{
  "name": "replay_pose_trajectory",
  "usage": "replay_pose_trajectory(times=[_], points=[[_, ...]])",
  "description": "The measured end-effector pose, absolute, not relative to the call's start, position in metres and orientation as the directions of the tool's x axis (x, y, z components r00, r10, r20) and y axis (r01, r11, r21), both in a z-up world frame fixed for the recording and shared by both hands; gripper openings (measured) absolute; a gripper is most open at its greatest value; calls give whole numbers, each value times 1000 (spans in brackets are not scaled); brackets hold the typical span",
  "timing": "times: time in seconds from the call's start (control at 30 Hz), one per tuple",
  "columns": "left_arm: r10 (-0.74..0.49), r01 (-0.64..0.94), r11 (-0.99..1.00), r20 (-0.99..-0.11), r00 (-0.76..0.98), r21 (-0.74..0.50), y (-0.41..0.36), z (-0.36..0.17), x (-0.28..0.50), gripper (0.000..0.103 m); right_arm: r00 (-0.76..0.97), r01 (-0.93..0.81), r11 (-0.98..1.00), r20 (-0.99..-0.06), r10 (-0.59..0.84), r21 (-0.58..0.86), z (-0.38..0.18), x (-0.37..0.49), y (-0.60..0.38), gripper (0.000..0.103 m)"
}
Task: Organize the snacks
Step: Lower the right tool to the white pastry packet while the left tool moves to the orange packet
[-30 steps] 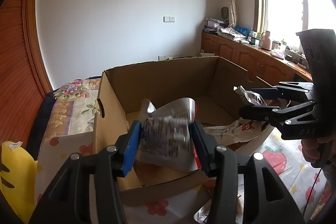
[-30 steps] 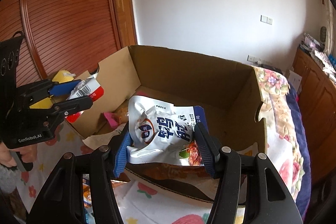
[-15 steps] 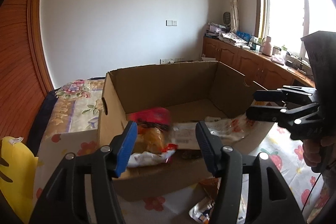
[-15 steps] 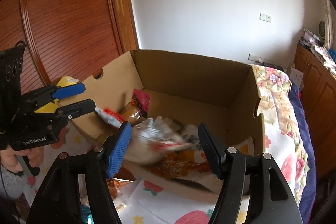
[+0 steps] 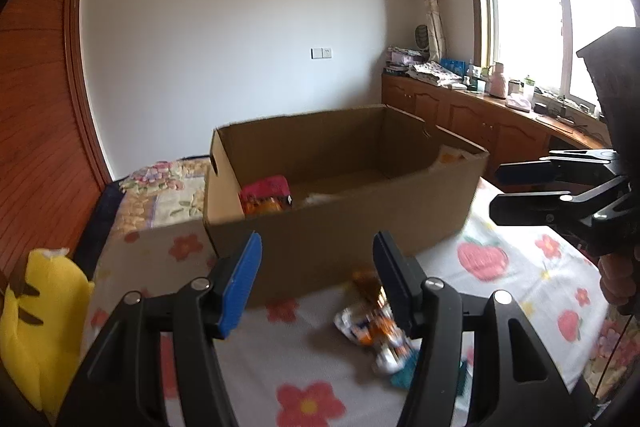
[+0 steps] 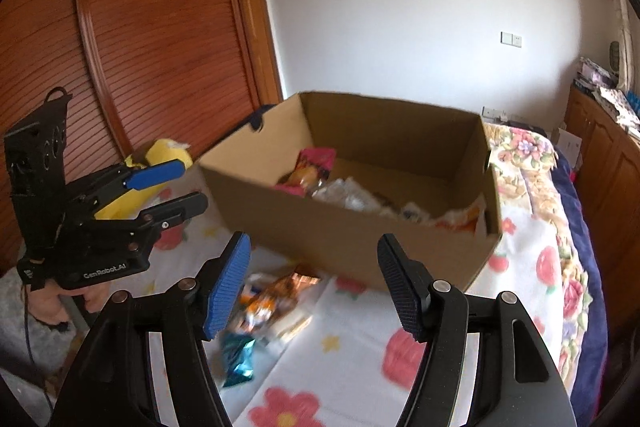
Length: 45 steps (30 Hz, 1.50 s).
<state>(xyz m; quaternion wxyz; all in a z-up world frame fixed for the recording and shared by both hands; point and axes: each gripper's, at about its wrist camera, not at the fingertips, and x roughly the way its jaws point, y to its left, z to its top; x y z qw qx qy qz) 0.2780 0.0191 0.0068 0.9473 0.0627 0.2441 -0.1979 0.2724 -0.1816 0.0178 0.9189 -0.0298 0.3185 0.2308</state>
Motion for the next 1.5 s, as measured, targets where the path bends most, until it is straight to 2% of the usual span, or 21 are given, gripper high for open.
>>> replay_pose_trajectory(times=[0.3,0.57,0.93,1.0,1.23,1.33,1.37,1.5], points=[[-319,400,915,-507,800,56,15,-29,225,59,666,-433,888,-608,432,156,-9,242,-177,68],[-331,395,919,-530,781,7,16,-43,214,59,639,-417,891,-640,427,178,-38,238,-174,68],[-310,364,931,-551,775,-12,16,-54,214,59,559,-369,908,-733,386,197,-78,283,-160,56],[-307,360,933,-553,775,-14,16,-55,215,59,537,-364,909,-753,382,202,-83,291,-155,50],[-301,346,938,-554,776,-26,14,-52,219,59,496,-341,916,-787,367,212,-97,309,-149,49],[-301,342,939,-555,775,-30,12,-52,221,59,499,-338,918,-787,361,207,-96,309,-152,38],[-301,342,939,-557,774,-33,11,-52,223,59,495,-342,916,-788,366,210,-96,309,-153,26],[-302,335,941,-577,759,-51,6,-52,232,59,505,-343,916,-781,367,209,-94,301,-163,21]])
